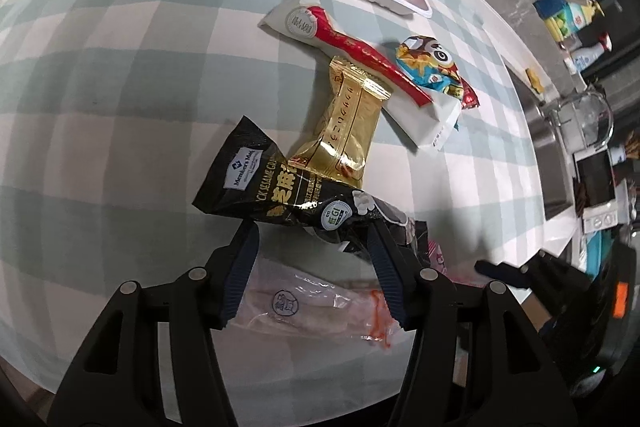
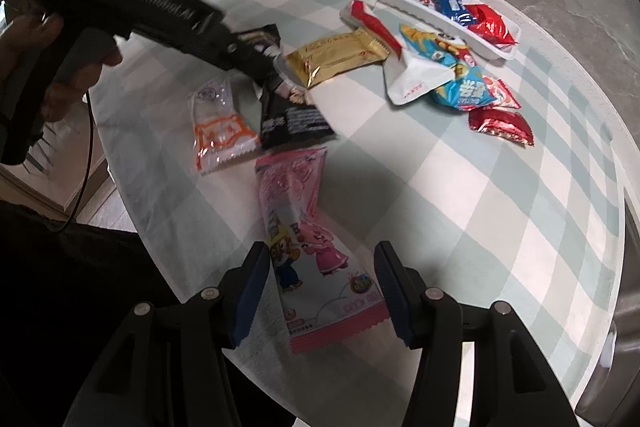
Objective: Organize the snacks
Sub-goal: 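Grasp the clear packet with the left tool while the right tool grasps the pink packet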
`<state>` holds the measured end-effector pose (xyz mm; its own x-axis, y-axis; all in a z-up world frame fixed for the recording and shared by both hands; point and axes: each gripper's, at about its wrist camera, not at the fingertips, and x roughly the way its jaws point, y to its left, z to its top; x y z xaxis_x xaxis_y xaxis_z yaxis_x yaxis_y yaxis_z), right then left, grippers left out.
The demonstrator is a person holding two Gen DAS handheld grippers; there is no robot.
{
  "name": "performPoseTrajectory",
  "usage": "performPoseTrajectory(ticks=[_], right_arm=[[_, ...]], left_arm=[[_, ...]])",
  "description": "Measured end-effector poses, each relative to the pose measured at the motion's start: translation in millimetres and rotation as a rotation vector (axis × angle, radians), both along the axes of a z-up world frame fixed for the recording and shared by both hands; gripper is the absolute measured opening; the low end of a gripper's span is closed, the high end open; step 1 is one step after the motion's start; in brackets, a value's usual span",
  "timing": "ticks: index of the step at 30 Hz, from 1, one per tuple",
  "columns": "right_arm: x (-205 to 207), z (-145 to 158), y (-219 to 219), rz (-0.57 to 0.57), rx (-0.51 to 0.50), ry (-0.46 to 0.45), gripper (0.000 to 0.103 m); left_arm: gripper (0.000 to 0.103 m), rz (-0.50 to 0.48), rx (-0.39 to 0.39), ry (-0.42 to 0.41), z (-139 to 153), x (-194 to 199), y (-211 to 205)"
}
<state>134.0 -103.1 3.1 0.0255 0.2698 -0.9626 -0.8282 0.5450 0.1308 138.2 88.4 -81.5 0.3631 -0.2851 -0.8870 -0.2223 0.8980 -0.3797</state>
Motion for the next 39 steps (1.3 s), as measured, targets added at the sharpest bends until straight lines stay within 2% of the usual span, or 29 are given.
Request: performPoseTrajectory(ticks=[4,8,11,14,19,21,24,28,36,39], right_arm=[[-3.7,-3.1,2.3,0.007,-0.009,0.007,0.058],[-4.0,-5.6,3.3,0.005,-0.016,0.008,0.058],[-4.0,-6.6,3.5,0.002,-0.016,0.010,0.058],[-4.0,-8.6,3.5,0.000,-0.020,0.010,0.058],[-2.5,-11.5,3.9,-0.005,-0.017,0.023,0.057],[-2.9,-11.3,4.1,0.004,-0.007,0.033,0.051],[-5.2,-9.8,6.6,0.027,-0.001,0.035,0.045],[-4.8,-9.8,7.1,0.027,0.005,0.044,0.045],[-3.1,-10.0,4.9,0.017,0.011,0.051,0.045],[-0.5,-10.3,3.1,-0.002,0.019,0.067,0.045]], left_arm=[[0.055,0.028,-0.034,0.002,-2.6,5.8,-0.5],[0.055,0.017,-0.042,0.009,-3.1,9.4,-2.7],[0.055,-0.003,-0.032,0.019,-2.8,5.0,-2.1],[0.055,-0.047,0.021,0.007,1.7,-0.8,-3.2],[0.055,-0.195,0.158,-0.032,15.1,-10.8,-16.4],[0.055,-0.288,0.203,-0.043,17.9,-15.0,-27.3],[0.055,-0.411,0.237,-0.047,17.0,-20.1,-42.1],[0.055,-0.576,0.288,-0.041,12.1,-27.2,-63.2],[0.055,-0.806,0.371,-0.069,11.8,-34.5,-88.8],[0.055,-0.892,0.395,-0.042,4.3,-36.0,-97.7]])
